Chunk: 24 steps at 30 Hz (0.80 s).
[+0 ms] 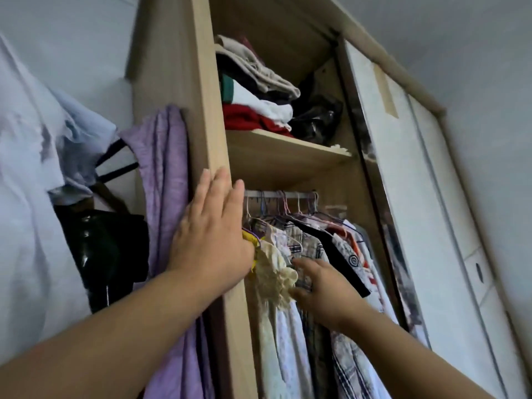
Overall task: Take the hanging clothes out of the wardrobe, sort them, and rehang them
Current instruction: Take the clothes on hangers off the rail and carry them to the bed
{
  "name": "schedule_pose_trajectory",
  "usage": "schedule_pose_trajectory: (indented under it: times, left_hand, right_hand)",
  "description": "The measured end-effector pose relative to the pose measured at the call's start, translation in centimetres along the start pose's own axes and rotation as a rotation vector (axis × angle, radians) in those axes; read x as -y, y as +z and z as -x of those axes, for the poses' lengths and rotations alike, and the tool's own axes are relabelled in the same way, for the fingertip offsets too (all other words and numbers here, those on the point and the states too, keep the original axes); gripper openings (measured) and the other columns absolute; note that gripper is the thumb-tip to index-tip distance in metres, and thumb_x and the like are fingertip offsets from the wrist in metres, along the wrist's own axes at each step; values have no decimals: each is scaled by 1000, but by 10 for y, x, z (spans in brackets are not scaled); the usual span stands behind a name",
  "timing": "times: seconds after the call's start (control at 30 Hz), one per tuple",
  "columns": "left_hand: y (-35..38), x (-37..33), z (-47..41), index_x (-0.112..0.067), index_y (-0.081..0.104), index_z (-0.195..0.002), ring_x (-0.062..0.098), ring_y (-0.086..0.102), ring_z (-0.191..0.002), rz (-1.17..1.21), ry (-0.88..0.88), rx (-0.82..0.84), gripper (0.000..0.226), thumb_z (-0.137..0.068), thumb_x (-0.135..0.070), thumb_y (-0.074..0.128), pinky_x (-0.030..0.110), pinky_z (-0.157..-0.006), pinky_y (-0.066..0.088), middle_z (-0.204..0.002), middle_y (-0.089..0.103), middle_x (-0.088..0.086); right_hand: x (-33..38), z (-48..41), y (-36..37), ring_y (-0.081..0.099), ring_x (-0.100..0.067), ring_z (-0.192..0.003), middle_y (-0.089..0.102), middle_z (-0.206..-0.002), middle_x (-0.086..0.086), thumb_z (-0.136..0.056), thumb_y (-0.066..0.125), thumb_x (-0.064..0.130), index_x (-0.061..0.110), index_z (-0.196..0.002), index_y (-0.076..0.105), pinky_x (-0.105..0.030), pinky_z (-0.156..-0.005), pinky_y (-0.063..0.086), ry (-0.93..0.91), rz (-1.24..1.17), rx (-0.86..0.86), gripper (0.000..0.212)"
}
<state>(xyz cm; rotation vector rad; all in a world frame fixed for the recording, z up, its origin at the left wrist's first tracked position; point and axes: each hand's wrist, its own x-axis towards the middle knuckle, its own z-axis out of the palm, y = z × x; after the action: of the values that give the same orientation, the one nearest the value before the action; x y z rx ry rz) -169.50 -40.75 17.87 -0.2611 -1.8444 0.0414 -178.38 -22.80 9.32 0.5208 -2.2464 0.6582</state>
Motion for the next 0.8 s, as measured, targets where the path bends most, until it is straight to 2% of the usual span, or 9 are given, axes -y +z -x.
schedule_pose_trajectory:
  times: [0.1, 0.2, 0.33, 0.47, 0.63, 0.8]
  left_hand:
    - [2, -4, -18, -14, -7, -150, 16, -11, -145, 10, -114, -16, 97, -75, -25, 55, 30, -111, 0, -156, -24, -2]
    - [5, -10, -32, -14, -14, -148, 20, -4, -146, -26, -209, -22, 101, -77, -24, 57, 38, -114, 18, -154, -29, -3]
    - [13, -19, -35, -14, -6, -150, 26, 15, -143, -91, -304, -105, 98, -74, -17, 57, 42, -106, 33, -158, -15, -2]
    - [21, -19, -34, -12, 5, -151, 27, 22, -142, -169, -326, -183, 93, -72, -11, 56, 41, -103, 36, -159, 3, 5]
    - [23, -20, -32, -18, 6, -151, 24, 25, -140, -232, -359, -219, 96, -72, -12, 60, 39, -102, 36, -159, 8, 1]
    - [22, -21, -33, -21, 4, -151, 21, 25, -136, -255, -362, -212, 96, -73, -14, 61, 37, -103, 34, -158, 10, -2]
  right_hand:
    - [-8, -43, 0, 48, -20, -123, 44, -137, -2, -87, 59, 44, 34, -140, 37, -26, -97, 37, -41, -71, 33, 58]
    - [-14, -81, 3, 48, -22, -125, 47, -140, -4, -87, 59, 40, 27, -140, 40, -27, -97, 38, -110, -113, 56, 58]
    - [-15, -127, 18, 55, -24, -117, 56, -133, -3, -90, 57, 34, 21, -137, 46, -28, -91, 43, -127, -157, 68, 50]
    - [-17, -168, 41, 58, -30, -109, 63, -118, -14, -90, 53, 22, 11, -117, 58, -29, -80, 44, -136, -109, 150, 29]
    - [-16, -206, 71, 59, -30, -109, 63, -119, -15, -91, 49, 12, 6, -115, 62, -30, -86, 47, -95, -142, 271, 28]
    - [-22, -223, 88, 60, -31, -102, 63, -111, -19, -90, 49, 18, 1, -102, 61, -29, -72, 41, -48, -208, 298, 24]
